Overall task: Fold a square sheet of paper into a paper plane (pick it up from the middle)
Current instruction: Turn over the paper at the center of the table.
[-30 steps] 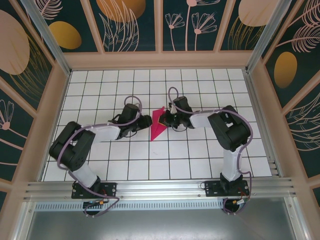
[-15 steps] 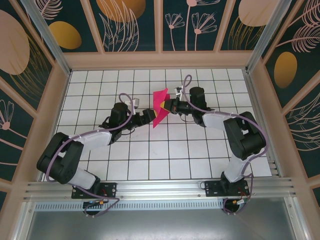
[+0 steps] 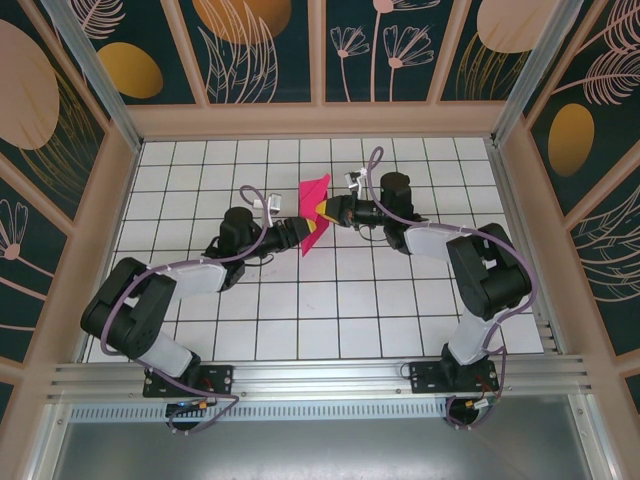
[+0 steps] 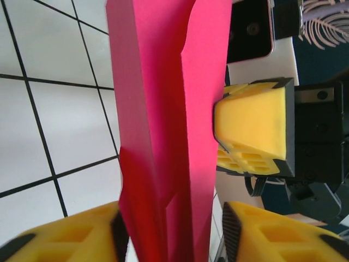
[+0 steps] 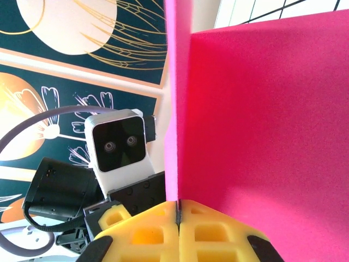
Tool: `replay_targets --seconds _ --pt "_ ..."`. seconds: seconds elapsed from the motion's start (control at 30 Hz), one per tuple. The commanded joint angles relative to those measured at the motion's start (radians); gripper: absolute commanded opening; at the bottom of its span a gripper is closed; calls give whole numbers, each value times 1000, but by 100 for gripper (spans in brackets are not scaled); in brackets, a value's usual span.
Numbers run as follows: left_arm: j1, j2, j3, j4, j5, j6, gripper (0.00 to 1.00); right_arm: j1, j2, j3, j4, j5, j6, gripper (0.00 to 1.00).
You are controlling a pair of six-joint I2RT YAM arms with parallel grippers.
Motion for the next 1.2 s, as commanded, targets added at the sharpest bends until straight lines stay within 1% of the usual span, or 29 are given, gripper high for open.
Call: replay_targets --seconds 0.0,0.07,0.1,0.13,0.2,0.3,0.37,0.43,0.5,0.53,0.6,0.63,0.7,0.8,0.9,1.03,1.1,1.17 --pt "4 -64 -22 43 -49 29 37 3 -23 -7 -26 -16 -38 6" --pt "5 -78 -17 16 -58 49 23 -1 -24 1 -59 -10 -52 7" --pt "5 -84 -14 -8 -69 60 18 -3 -27 6 -81 -3 -63 9" --pt "4 -88 -13 -29 -78 72 15 -4 -32 9 -107 5 -78 11" --pt "5 -97 -1 -84 -103 103 10 -7 -53 21 -191 36 -133 21" --pt "4 -104 37 -202 -149 169 7 -10 -108 41 -360 146 -240 37" --pt "4 -106 70 -295 -189 222 6 -14 -141 45 -459 224 -292 43" --pt "4 -107 111 -402 -251 275 7 -16 -167 47 -541 319 -328 52" --pt "2 -104 163 -531 -348 339 7 -12 -190 40 -605 429 -357 58" --pt "2 -101 188 -591 -390 366 7 -12 -198 34 -619 463 -362 60" --pt "-6 -90 248 -723 -533 418 7 -9 -219 11 -644 556 -372 63" --pt "-15 -80 275 -779 -602 437 7 -9 -226 3 -649 575 -375 64" --pt "-48 -47 341 -896 -779 479 8 -9 -240 -21 -651 631 -377 65" --pt "-99 32 439 -1031 -996 507 8 -8 -260 -52 -648 680 -380 69" --pt "-149 126 522 -1126 -1148 510 9 -10 -269 -71 -654 723 -379 72" --pt "-203 259 622 -1218 -1251 493 9 -15 -279 -87 -664 765 -363 72" --pt "-217 312 650 -1228 -1239 485 11 -21 -285 -100 -663 782 -346 72" --pt "-229 340 654 -1205 -1173 480 15 -31 -292 -119 -657 790 -324 72"
